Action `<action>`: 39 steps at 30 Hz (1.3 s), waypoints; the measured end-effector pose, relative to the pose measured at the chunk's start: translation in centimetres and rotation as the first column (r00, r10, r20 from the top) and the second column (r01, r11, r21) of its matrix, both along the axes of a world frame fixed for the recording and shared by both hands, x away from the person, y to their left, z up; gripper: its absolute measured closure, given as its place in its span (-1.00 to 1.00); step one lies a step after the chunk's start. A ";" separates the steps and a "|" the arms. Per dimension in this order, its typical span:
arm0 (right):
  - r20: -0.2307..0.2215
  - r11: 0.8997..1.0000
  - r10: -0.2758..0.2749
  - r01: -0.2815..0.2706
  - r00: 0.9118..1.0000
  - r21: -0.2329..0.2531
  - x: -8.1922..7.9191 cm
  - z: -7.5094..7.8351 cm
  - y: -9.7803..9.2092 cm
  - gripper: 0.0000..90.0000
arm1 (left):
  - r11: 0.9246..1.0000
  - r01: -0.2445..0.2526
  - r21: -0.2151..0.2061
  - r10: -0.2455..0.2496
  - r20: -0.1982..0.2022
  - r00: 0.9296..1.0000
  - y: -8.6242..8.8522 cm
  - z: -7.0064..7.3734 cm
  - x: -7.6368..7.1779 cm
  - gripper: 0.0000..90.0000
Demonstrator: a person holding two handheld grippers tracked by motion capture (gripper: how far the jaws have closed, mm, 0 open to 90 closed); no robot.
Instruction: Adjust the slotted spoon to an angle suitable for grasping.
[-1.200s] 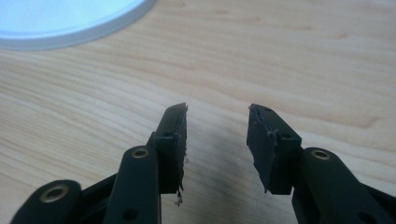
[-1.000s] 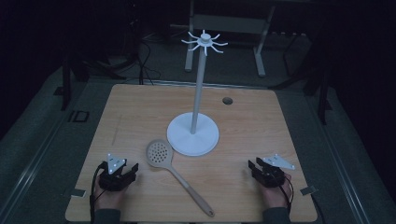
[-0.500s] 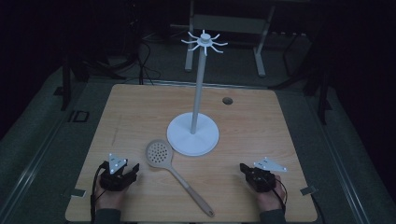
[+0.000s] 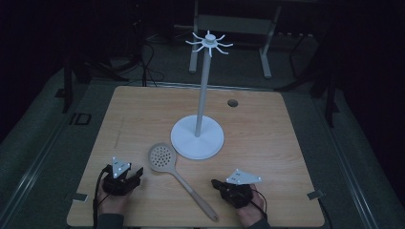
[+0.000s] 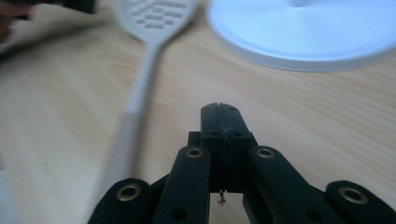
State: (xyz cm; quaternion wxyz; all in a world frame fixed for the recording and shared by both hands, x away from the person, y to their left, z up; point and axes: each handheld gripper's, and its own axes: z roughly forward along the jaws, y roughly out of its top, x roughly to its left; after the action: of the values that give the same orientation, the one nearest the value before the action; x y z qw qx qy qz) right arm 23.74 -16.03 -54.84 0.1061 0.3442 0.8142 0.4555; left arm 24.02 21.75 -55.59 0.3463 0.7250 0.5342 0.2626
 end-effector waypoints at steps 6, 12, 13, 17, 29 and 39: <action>-0.005 0.994 0.109 -0.109 0.994 -0.001 -1.4 0.1 2.7 0.99 | 1.000 -0.001 -0.001 0.001 -0.001 1.000 0.0 0.0 0.0 0.10; -0.031 0.981 0.188 -0.189 0.982 -0.039 -2.4 -0.5 4.3 0.99 | 1.000 -0.003 -0.001 0.003 -0.002 1.000 0.1 0.0 0.0 0.09; -0.038 0.978 0.203 -0.204 0.979 -0.047 -2.6 -0.7 4.6 0.99 | 1.000 -0.003 -0.001 0.003 -0.002 1.000 0.1 0.0 0.0 0.09; -0.055 0.967 0.233 -0.237 0.971 -0.092 -2.9 -1.1 5.1 1.00 | 1.000 -0.006 -0.003 0.006 -0.003 1.000 0.1 0.0 0.0 0.09; -0.045 0.955 0.232 -0.236 0.972 -0.177 -2.6 -0.9 4.5 1.00 | 1.000 -0.009 -0.005 0.009 -0.006 1.000 0.1 0.0 0.0 0.09; -0.002 0.965 0.148 -0.145 0.989 -0.218 -1.1 -0.3 2.2 1.00 | 1.000 -0.011 -0.005 0.011 -0.008 1.000 0.1 -0.1 0.0 0.09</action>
State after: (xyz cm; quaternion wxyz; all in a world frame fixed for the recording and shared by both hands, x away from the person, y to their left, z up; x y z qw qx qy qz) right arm 22.66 -13.86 -55.12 0.1150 0.2659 0.8816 0.3725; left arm 24.04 21.89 -55.67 0.3446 0.7223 0.5401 0.2605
